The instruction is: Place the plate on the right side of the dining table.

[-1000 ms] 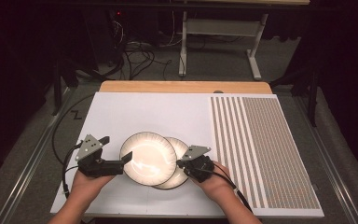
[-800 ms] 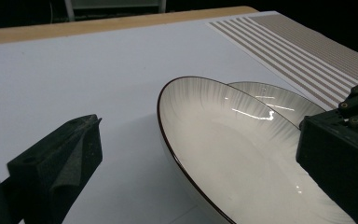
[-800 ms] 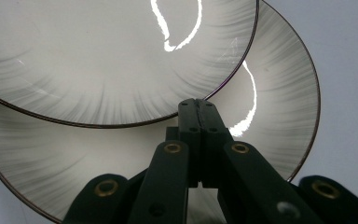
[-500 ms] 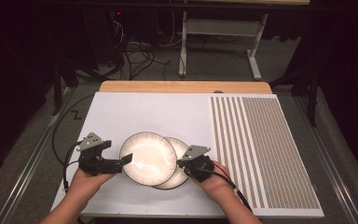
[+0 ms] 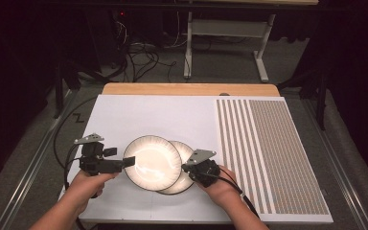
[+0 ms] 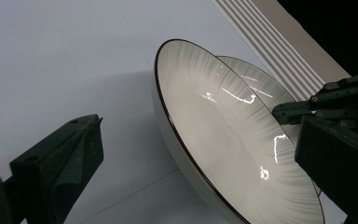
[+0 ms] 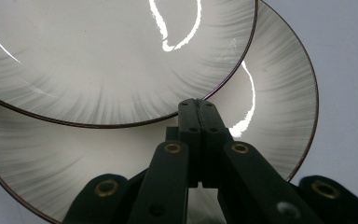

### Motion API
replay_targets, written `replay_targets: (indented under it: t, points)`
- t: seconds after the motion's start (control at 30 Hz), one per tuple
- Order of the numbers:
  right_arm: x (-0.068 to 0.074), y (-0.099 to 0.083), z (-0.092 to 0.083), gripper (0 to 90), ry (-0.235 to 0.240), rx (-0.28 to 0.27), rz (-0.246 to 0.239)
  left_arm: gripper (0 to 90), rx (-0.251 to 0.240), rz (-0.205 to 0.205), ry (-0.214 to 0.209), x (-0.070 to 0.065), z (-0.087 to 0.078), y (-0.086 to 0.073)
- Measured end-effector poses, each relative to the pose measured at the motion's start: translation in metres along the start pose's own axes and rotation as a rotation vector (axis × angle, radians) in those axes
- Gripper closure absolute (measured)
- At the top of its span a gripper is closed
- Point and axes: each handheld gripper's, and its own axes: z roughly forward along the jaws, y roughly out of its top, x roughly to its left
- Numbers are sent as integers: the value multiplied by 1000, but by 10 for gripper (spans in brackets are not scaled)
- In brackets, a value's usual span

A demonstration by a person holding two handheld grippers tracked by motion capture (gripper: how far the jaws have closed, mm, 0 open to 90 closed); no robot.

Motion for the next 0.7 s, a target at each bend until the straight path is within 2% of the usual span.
replay_targets:
  t: [0.13,0.17,0.5,0.53,0.7]
  points:
    - [0,0,0,900,2,1,0,17,19,-32,-20,3,2,2]
    - [0,0,0,900,1,1,0,17,40,-51,-30,5,4,3]
    - [0,0,0,900,0,3,2,52,129,-106,-62,11,11,4]
    - [-1,0,0,900,0,2,0,58,138,-127,-69,12,12,4]
    - [0,0,0,900,0,3,1,83,172,-162,-82,12,17,6]
